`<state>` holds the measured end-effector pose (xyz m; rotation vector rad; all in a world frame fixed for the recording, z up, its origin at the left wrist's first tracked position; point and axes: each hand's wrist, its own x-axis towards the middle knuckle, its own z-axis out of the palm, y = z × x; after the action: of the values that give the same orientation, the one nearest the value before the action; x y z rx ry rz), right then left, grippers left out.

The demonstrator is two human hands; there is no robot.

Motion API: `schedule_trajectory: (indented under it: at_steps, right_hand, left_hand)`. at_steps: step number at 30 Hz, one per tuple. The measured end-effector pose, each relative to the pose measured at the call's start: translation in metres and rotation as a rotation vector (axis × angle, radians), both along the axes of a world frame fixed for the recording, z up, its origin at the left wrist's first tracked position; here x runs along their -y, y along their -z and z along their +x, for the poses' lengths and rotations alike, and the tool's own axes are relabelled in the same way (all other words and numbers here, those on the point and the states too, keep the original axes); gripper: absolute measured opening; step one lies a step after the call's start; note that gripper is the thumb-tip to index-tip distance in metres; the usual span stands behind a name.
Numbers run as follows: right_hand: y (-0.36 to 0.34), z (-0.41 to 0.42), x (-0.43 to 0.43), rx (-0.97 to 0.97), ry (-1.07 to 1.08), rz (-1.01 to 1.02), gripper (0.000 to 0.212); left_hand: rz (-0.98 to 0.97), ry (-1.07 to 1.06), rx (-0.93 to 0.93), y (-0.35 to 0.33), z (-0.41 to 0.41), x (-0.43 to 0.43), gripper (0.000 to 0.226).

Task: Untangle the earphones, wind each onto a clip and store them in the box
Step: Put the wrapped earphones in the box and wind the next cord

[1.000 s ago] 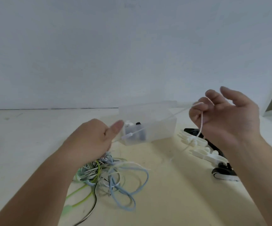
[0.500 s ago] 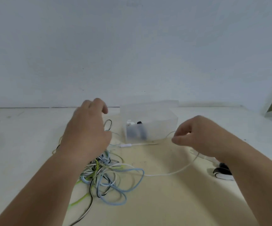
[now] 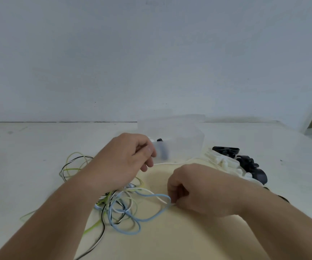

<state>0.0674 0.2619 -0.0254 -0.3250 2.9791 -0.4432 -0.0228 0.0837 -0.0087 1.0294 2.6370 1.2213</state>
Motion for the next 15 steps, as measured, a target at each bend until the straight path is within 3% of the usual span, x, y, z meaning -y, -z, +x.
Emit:
schedule_trajectory:
  at_steps: [3,5,10,12,15]
  right_hand:
    - [0.002,-0.004,-0.004,0.008,0.018,-0.003,0.014]
    - [0.002,-0.009,-0.008,-0.105,0.090,-0.160,0.012]
    - [-0.021,-0.009,-0.015,-0.096,0.298,-1.414,0.012]
    - [-0.031,-0.005,-0.020,-0.026,0.225,-1.730,0.005]
    - [-0.040,-0.003,-0.026,-0.035,0.138,-2.052,0.016]
  left_hand:
    - [-0.004,0.060,0.066,0.000,0.004,-0.001,0.028]
    - [-0.002,0.105,0.136,0.000,0.007,-0.002,0.026]
    - [-0.117,0.102,0.141,0.000,0.004,0.004,0.014]
    - [-0.134,0.065,0.131,-0.001,0.000,0.008,0.015]
    - [-0.128,0.033,0.078,-0.005,-0.002,0.012,0.014]
